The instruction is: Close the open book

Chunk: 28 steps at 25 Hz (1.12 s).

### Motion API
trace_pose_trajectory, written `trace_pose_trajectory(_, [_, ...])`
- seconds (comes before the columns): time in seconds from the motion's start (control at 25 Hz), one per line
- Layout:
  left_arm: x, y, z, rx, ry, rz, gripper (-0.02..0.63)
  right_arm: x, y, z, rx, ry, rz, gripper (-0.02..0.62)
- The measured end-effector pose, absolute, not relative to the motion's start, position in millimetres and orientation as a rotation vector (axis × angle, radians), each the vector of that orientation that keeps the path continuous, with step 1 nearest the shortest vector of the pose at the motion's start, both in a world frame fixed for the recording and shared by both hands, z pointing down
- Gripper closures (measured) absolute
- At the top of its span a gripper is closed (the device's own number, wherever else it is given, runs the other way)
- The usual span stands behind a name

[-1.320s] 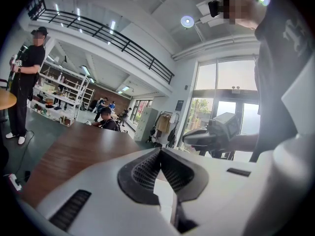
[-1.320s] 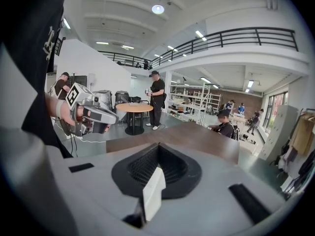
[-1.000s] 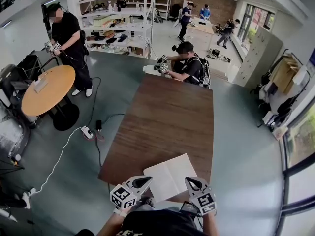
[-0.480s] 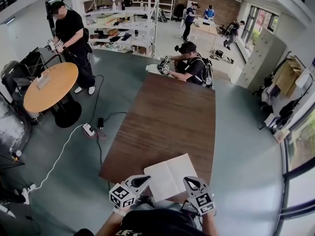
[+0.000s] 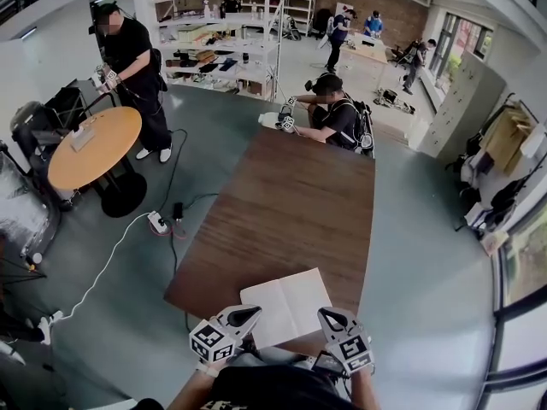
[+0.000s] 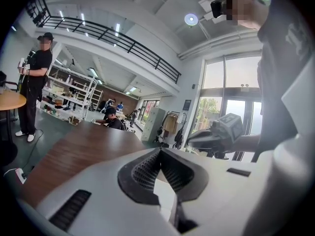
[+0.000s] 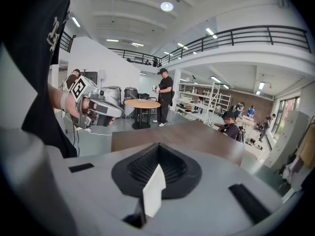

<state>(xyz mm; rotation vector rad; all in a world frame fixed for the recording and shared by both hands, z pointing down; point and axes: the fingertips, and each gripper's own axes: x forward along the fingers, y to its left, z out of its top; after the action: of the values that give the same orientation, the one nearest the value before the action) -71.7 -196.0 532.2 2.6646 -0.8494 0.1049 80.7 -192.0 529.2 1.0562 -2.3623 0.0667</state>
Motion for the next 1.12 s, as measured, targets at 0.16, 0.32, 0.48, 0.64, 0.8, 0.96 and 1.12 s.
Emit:
trace_pose_trajectory(0.16, [-44, -190, 528, 2.662, -0.856, 0.112, 0.598, 108, -189, 529, 1.059, -2.392, 0.070, 0.607])
trace_pose_trajectory(0.32, [-27, -183, 529, 2.656, -0.868, 0.119, 0.598, 126, -188, 530, 1.056, -2.396, 0.073, 0.607])
trace_pose_trajectory(0.48, [-8, -175, 526, 2.645, -0.880, 0.127, 0.598, 145, -186, 527, 1.036, -2.391, 0.079, 0.607])
trace_pose_trajectory(0.64, [-2, -170, 530, 2.636, -0.907, 0.133, 0.598, 150, -183, 531, 1.012, -2.399, 0.074, 0.607])
trace_pose_trajectory(0.8, [1, -164, 530, 2.625, -0.931, 0.131, 0.598, 152, -181, 532, 0.990, -2.430, 0.067, 0.607])
trace_pose_trajectory(0.96, [4, -157, 532, 2.614, -0.950, 0.129, 0.598, 154, -177, 532, 0.967, -2.429, 0.072, 0.607])
trace_pose_trajectory(1.12, [2, -153, 538, 2.611, -0.985, 0.126, 0.598, 151, -179, 534, 0.939, -2.453, 0.045, 0.607])
